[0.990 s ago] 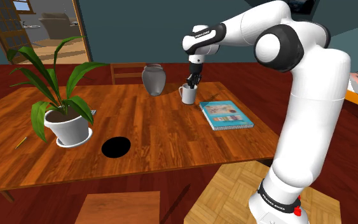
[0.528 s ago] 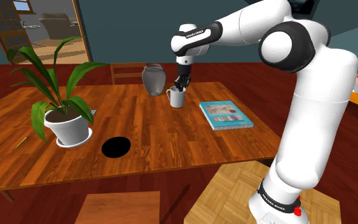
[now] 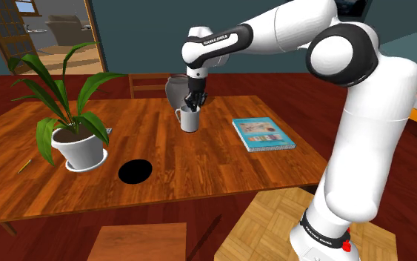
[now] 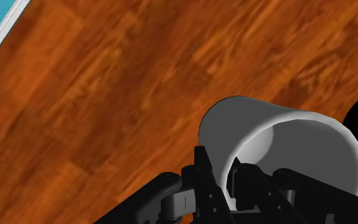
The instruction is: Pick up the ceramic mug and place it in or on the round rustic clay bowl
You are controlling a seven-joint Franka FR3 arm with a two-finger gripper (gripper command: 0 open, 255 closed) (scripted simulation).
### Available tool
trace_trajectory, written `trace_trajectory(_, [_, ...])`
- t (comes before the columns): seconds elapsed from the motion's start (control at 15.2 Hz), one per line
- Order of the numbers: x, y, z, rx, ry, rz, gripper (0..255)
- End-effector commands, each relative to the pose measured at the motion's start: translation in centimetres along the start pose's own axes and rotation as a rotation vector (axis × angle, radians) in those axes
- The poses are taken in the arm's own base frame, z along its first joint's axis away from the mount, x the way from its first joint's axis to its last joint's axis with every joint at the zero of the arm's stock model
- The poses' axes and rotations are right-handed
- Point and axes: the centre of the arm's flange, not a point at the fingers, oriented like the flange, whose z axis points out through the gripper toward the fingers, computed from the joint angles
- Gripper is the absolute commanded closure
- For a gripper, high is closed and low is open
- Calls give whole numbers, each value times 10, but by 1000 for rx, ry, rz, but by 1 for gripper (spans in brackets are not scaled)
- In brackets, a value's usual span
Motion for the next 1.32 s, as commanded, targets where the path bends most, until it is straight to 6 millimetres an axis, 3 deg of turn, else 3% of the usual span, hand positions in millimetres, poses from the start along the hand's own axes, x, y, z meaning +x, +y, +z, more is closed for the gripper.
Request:
trace_trajectory(0.0, [5,-26,-1,0,0,1,255])
trace_trajectory(1.25, [47,-274,3,0,0,1,255])
